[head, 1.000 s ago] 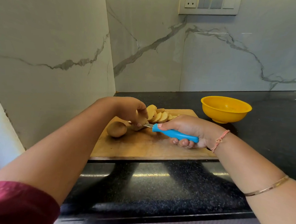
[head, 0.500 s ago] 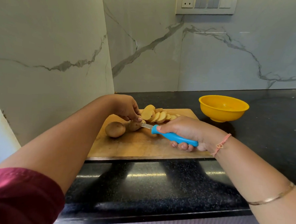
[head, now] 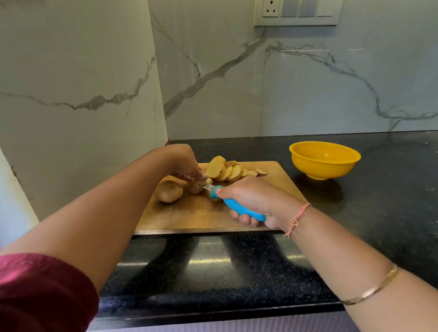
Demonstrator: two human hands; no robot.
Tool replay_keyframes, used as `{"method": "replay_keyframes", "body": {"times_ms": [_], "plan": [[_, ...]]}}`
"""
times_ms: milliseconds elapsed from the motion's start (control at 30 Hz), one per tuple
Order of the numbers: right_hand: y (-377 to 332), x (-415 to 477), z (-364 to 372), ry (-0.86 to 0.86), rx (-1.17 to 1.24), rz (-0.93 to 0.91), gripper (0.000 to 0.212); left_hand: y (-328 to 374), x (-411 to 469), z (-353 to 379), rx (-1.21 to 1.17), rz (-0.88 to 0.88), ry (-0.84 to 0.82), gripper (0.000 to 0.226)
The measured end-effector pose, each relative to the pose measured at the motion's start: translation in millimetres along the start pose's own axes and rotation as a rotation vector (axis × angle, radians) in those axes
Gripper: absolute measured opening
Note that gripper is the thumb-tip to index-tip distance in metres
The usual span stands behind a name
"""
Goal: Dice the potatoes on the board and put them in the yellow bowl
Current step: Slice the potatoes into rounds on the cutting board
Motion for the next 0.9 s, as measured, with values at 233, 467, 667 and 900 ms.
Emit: {"method": "replay_keyframes", "body": {"times_ms": [233, 467, 667, 900], "plan": [[0, -10, -10, -0.007, 0.0, 0.03, 0.043, 1, 5, 3, -0.024, -0.044, -0.005, 0.042], [-3, -2, -23, -0.083, -0.021, 0.06, 0.025, -1, -15, -3, 0.178, 0.147, -0.136, 0.049], [-10, 5, -46, -0.177, 0.065, 0.106, 0.034, -8, -16, -7, 0.096, 0.151, -0.1, 0.038], [-8, 2, -35, -0.085, -0.103, 0.052, 0.035, -15, -9, -3, -0.027, 0.069, -0.085, 0.038]]}}
Point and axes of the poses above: each hand's wrist, its own x-axis towards the middle knuckle, its own z-axis out of the palm, y = z × x, the point moved 2 cm from there along x, towards the middle knuckle, and after that the axes turned 13 degrees about -z, right-handed, at the moved point
